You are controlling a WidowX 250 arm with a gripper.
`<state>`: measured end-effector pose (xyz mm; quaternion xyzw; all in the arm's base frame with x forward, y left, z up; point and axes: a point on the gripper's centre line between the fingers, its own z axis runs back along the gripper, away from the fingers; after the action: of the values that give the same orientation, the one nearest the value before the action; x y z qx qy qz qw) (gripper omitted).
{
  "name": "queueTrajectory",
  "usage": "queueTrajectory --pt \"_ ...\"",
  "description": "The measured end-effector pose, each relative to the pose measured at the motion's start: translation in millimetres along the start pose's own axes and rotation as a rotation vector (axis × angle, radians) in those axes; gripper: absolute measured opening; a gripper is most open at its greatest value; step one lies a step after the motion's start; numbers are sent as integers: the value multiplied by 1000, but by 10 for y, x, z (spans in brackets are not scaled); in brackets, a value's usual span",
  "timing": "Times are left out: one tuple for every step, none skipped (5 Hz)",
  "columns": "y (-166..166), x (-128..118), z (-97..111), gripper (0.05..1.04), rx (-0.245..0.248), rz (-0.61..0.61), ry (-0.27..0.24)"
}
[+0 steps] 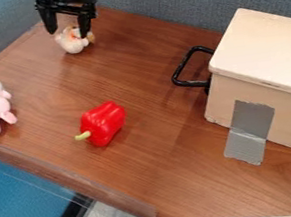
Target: Move the white toy to the middle of the table
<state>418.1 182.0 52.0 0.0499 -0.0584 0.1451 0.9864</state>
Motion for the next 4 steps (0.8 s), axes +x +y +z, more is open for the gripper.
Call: queueTrajectory --pt "3 94 -161 1001 22 25 25" --pt "18 86 -323 1001 17 64 56" --pt "80 9 -441 969 3 108 88" --pt "24 -107 -426 720 -23 118 91"
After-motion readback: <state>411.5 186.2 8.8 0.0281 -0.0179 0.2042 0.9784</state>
